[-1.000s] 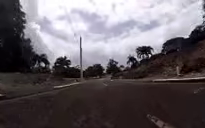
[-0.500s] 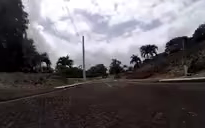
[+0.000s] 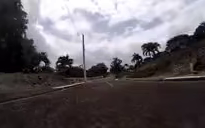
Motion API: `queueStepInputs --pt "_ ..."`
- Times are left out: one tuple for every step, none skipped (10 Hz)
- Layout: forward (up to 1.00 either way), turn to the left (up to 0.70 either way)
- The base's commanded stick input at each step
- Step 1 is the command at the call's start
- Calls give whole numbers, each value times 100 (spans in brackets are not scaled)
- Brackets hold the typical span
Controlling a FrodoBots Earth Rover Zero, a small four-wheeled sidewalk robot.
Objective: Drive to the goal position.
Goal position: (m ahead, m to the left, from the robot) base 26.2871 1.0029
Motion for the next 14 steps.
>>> queueStepInputs --pt "85 0" --pt "85 0" --pt "85 0" --pt "85 0" --pt "85 0" --pt "85 0" --pt "85 0" --pt "85 0" --pt "85 0" --pt "85 0" --pt "85 0" --pt "85 0" --pt "85 0" --pt "85 0"
